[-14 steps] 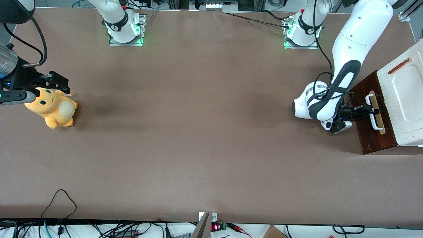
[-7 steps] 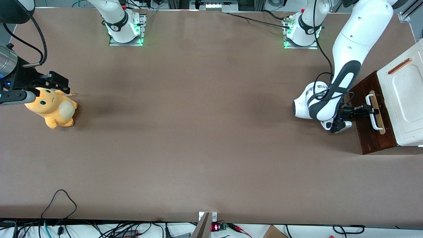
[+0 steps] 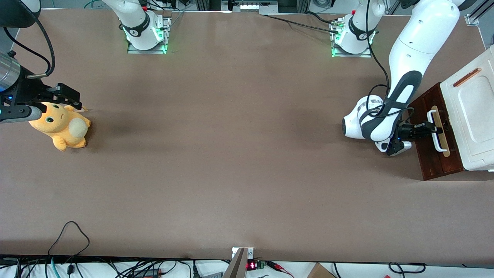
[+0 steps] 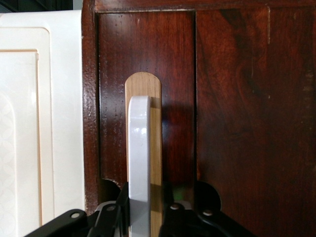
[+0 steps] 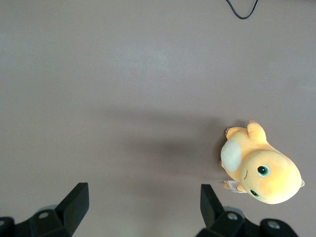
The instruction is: Open lower drawer with left arm only
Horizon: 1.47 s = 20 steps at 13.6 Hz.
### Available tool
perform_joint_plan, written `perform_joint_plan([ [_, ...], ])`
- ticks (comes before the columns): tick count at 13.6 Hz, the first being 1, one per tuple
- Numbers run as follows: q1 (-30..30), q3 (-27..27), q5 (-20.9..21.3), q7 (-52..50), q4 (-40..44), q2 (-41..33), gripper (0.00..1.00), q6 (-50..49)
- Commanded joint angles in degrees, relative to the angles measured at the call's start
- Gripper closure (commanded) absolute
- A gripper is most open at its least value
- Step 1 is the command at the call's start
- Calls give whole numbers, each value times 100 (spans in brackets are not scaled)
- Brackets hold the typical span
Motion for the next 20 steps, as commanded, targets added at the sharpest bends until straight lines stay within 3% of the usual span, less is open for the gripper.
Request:
perform_joint_plan([
  [1,30,-15,68,-60,32,39,75,-77],
  [6,30,-15,68,-77,32,30,77,-104],
  [10,22,-24,68,-183,41,21,96,-200],
  [14,-5,-85,59,-192,50,21,98,-209],
  [20,-84,-612,-161,-341,85,65,100,-490],
])
